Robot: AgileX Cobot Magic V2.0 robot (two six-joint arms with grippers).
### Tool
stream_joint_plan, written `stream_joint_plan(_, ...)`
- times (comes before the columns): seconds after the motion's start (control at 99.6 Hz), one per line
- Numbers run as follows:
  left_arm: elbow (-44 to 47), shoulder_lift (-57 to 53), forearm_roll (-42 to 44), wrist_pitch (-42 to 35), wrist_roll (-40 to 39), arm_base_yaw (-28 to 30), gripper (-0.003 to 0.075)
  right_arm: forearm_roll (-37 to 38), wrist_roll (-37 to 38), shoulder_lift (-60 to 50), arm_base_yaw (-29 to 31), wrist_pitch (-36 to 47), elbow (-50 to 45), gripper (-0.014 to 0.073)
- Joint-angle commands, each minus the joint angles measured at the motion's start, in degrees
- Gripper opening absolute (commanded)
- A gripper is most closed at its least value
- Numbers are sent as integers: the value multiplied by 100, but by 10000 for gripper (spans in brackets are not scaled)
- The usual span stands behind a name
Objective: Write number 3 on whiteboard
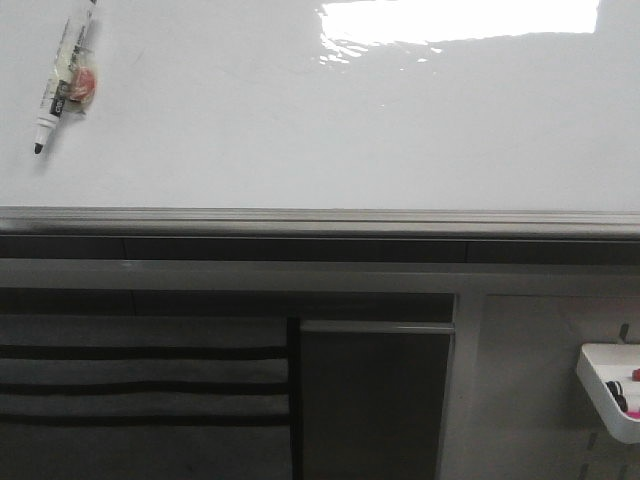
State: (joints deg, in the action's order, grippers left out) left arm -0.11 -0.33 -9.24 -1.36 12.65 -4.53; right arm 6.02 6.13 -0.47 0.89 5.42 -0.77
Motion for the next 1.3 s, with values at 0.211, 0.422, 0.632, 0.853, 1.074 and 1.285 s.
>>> stream_joint_plan(0.211,-1754,164,-218,1246,-61,17,-18,58,-55,166,15,-1275,1845,-74)
stream_joint_plan(0.422,-2928,1028,-218,1890,-61,17,-18,12,-55,940,15,-2011,2895,-74)
stream_joint_plan(0.632,-3035,1193,-218,1776,-61,17,-18,-67,-55,1017,15,-1881,2998,-74)
stream_joint_plan(0.853,-3035,1193,-218,1771,-61,17,-18,-67,-55,1017,15,-1917,2998,-74)
stream_joint_plan(1.074,-3035,1193,-54,1782,-61,17,-18,-67,-55,1017,15,-2023,2998,-74)
stream_joint_plan(1.285,-3035,1193,-31,1571,-61,17,59,-67,-55,1017,15,-2034,2998,153)
